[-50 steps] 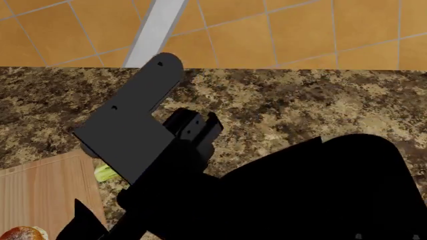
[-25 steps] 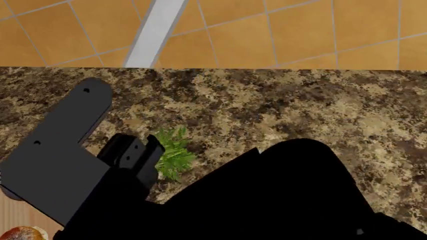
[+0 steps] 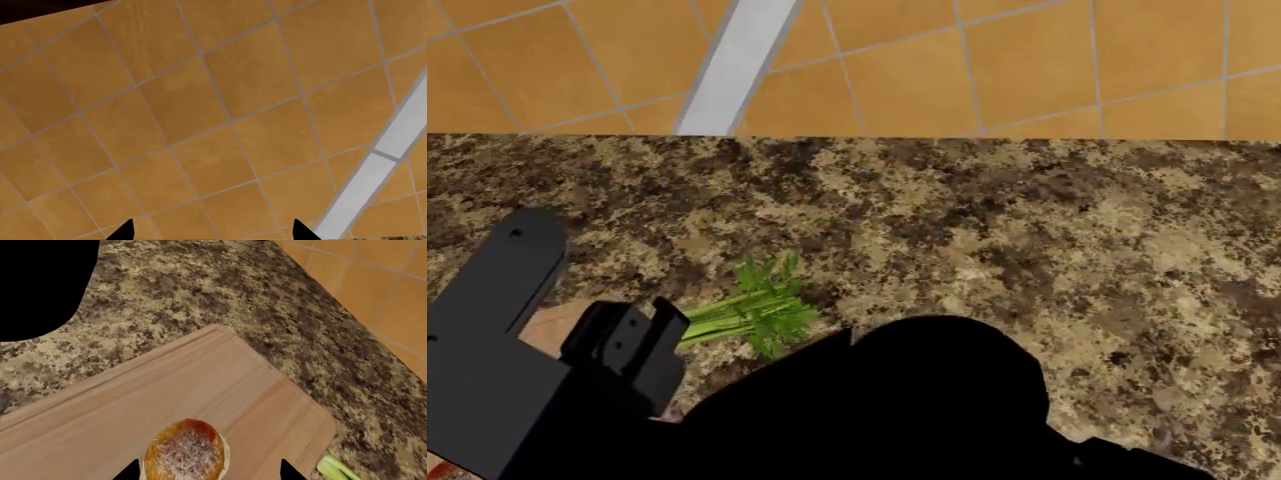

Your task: Clear the non-vegetable object off the cutting board and place the vegetables onto it.

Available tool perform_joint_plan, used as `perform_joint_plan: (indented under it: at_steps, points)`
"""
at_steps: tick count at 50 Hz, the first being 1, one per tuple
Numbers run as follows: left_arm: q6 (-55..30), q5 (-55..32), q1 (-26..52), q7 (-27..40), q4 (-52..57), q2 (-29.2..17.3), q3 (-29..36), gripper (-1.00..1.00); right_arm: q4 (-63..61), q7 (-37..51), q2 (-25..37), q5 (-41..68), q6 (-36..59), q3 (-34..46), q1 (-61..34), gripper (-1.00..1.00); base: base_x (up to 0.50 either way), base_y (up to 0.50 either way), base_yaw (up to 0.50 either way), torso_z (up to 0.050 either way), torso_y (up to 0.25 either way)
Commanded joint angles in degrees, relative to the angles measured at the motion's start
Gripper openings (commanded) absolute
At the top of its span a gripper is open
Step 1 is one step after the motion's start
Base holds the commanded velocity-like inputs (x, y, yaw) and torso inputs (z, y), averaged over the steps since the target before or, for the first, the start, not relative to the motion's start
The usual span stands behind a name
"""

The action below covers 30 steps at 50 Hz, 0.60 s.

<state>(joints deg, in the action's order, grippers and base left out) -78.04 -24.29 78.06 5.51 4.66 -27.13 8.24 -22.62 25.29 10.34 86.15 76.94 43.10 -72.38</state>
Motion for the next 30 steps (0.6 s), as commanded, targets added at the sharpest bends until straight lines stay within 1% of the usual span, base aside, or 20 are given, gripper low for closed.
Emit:
perform_joint_plan:
  at_steps: [1,4,20,30]
  points:
    - [1.56,0.44,-0.34,-2.06,-0.52,0.85,-1.26,1.00,1.08,-8.78,-1.96,-10.34,-1.86,4.12,0.18,1.00,0.00,0.00,0.00,0.000,0.000]
    - [1.56,0.42,-0.12,-2.04,-0.65,0.84,-1.16,1.00,1.30,-9.01,-2.61,-9.02,-1.78,4.25,0.18,1.00,0.00,0.00,0.00,0.000,0.000]
    - [1.15,-0.03,-0.34,-1.85,0.22,0.30,-1.38,1.00,3.61,-13.89,-3.17,-12.66,-5.21,8.44,1.22,1.00,0.00,0.00,0.00,0.000,0.000]
    - [0.88,-0.34,-0.55,-1.60,0.62,0.19,-1.75,1.00,3.71,-14.40,-2.96,-13.54,-5.72,10.80,2.07,1.00,0.00,0.00,0.00,0.000,0.000]
